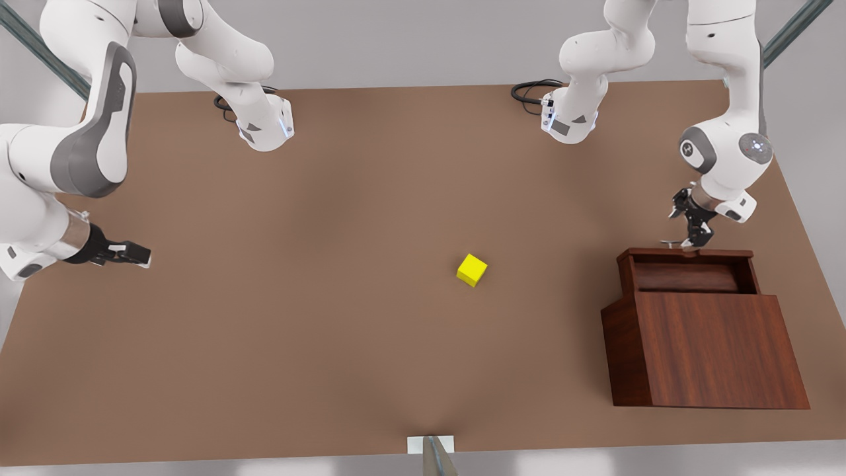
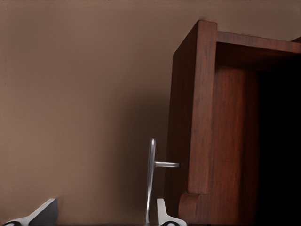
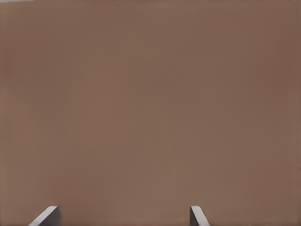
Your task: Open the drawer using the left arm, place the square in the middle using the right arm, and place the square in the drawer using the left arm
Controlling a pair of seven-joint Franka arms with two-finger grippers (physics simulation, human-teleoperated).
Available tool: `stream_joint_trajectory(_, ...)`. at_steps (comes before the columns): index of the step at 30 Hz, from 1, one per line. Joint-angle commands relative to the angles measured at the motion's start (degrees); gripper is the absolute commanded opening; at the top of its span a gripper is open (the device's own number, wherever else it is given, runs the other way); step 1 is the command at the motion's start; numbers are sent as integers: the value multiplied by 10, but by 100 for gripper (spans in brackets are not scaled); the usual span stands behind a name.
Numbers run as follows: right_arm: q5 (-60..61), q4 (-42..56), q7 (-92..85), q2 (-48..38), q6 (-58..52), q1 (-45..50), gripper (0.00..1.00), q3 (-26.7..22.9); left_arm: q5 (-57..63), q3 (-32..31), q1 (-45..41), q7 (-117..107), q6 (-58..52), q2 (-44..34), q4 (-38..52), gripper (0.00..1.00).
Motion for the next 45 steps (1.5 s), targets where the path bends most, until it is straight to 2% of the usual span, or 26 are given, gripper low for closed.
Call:
stream_joint_trajectory(1,1,0,0,1,1,0,100,0,4,0,-5,1,-20,-11,0,100)
stream_joint_trajectory(3,0,0,1,0,0,1,100,0,57,0,-14,0,-155,-67,10,100)
stream_joint_trajectory(4,0,3,1,0,0,0,100,0,59,-1,-17,3,-189,-71,36,100)
stream_joint_trajectory(5,0,9,1,1,1,-2,100,0,61,-13,-17,18,-269,-53,117,100)
stream_joint_trajectory(7,-2,11,0,3,1,-1,100,0,59,-45,-32,118,-347,4,247,100)
stream_joint_trajectory(8,-2,11,0,3,0,0,100,0,39,-49,-60,225,-385,47,330,100)
stream_joint_trajectory(9,-1,10,0,3,1,0,100,1,11,-47,-81,299,-403,71,378,100)
stream_joint_trajectory(10,-1,11,0,3,1,-2,100,0,-26,-43,-117,393,-442,112,449,100)
stream_joint_trajectory(12,-1,11,0,4,2,-2,100,0,-37,-38,-215,518,-458,165,532,100)
stream_joint_trajectory(13,-1,11,0,4,1,-1,100,0,-37,-60,-232,522,-458,192,565,100)
stream_joint_trajectory(15,0,11,1,5,4,-1,100,0,-36,-154,-232,519,-462,222,608,100)
stream_joint_trajectory(18,0,11,1,5,4,-1,100,0,-31,-248,-233,533,-461,262,611,100)
stream_joint_trajectory(20,1,11,1,5,5,-2,100,0,-12,-274,-242,635,-454,320,640,100)
stream_joint_trajectory(24,1,11,2,5,10,-1,100,0,39,-275,-279,686,-368,375,633,100)
stream_joint_trajectory(29,1,11,2,5,13,-1,100,0,67,-272,-291,680,-277,369,535,100)
stream_joint_trajectory(33,1,11,2,5,12,-2,100,1,75,-271,-302,660,-231,379,498,100)
stream_joint_trajectory(45,4,11,2,6,13,-1,100,1,76,-269,-309,627,-206,440,497,100)
